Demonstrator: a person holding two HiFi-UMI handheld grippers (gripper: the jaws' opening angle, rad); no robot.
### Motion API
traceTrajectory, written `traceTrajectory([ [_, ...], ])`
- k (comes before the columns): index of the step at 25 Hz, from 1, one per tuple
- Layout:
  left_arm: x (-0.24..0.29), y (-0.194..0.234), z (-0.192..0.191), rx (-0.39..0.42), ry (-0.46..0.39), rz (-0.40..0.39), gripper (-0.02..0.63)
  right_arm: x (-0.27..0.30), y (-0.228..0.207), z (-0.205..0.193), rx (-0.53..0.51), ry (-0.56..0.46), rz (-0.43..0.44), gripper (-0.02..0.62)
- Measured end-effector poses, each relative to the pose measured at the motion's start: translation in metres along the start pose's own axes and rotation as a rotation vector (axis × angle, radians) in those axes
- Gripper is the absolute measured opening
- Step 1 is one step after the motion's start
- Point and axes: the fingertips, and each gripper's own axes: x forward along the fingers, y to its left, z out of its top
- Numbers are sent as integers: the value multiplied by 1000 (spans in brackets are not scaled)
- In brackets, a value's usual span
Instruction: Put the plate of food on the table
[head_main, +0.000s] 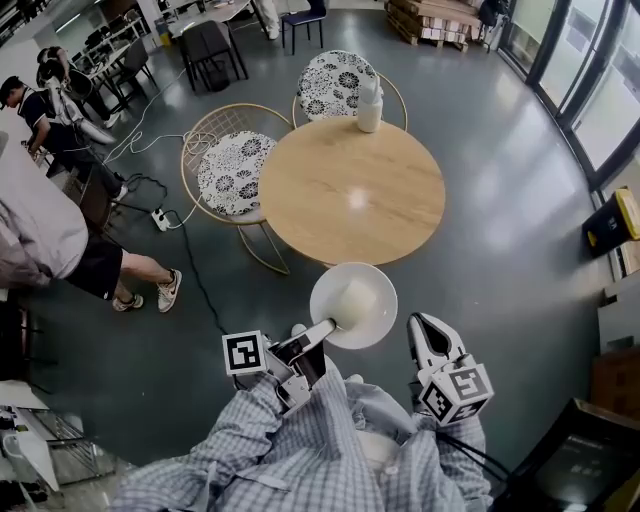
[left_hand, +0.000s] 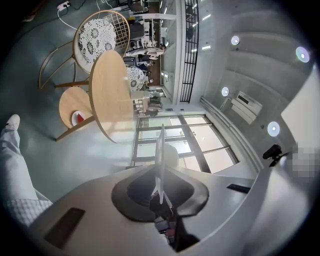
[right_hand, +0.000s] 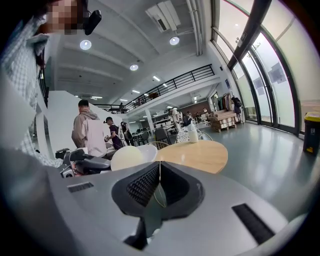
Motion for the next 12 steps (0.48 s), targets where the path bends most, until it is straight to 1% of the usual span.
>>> traceTrajectory([
  [6, 5, -1, -4, 4, 4, 5, 37, -6, -6, 1, 3, -1, -5, 9],
  [12, 9, 0, -10, 6, 8, 7, 37, -12, -12, -5, 28, 5, -7, 9],
])
